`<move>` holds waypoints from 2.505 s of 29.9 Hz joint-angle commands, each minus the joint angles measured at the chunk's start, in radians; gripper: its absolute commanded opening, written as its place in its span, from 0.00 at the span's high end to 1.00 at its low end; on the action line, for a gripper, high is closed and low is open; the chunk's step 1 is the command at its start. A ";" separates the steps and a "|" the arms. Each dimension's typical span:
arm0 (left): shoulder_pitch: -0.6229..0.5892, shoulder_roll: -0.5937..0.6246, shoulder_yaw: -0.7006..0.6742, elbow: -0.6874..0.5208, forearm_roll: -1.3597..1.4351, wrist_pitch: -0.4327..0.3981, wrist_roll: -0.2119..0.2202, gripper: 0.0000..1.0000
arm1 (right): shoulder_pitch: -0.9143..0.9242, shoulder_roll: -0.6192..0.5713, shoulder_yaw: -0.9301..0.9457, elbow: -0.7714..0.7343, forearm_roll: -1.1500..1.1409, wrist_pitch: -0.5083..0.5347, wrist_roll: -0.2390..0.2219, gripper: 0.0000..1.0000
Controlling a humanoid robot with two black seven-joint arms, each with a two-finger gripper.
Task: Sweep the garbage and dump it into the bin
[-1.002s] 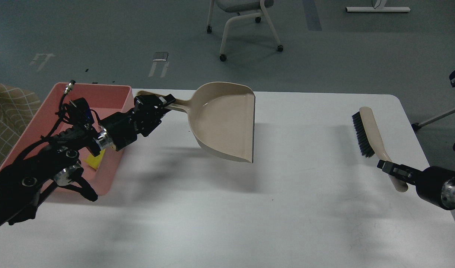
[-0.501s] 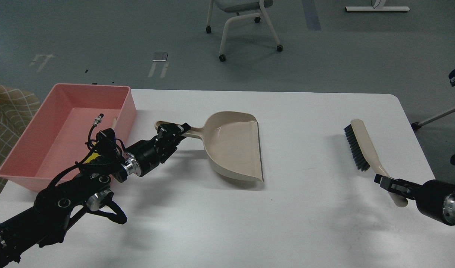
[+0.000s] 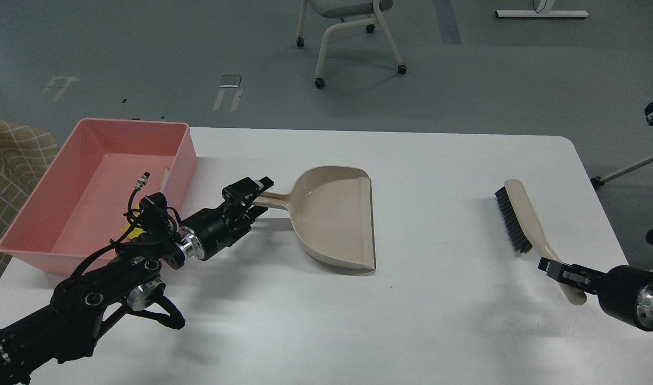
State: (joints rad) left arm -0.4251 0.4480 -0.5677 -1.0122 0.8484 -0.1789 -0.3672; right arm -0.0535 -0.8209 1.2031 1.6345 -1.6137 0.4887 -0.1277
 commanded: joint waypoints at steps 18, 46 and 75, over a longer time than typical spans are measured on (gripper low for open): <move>-0.007 0.130 -0.017 -0.069 -0.005 -0.005 0.005 0.06 | 0.003 0.006 0.007 0.007 0.006 0.000 0.002 0.42; -0.129 0.428 -0.024 -0.253 -0.173 -0.007 0.005 0.06 | 0.038 0.072 0.403 0.051 0.087 0.000 -0.006 0.00; -0.144 0.060 -0.504 0.109 -0.594 -0.174 0.013 0.02 | 0.624 0.620 0.558 -0.642 0.796 -0.105 0.005 0.00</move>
State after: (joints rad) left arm -0.5732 0.5421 -1.0380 -0.9208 0.2754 -0.3202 -0.3644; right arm 0.5345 -0.2038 1.7679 1.0902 -0.9081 0.3797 -0.1226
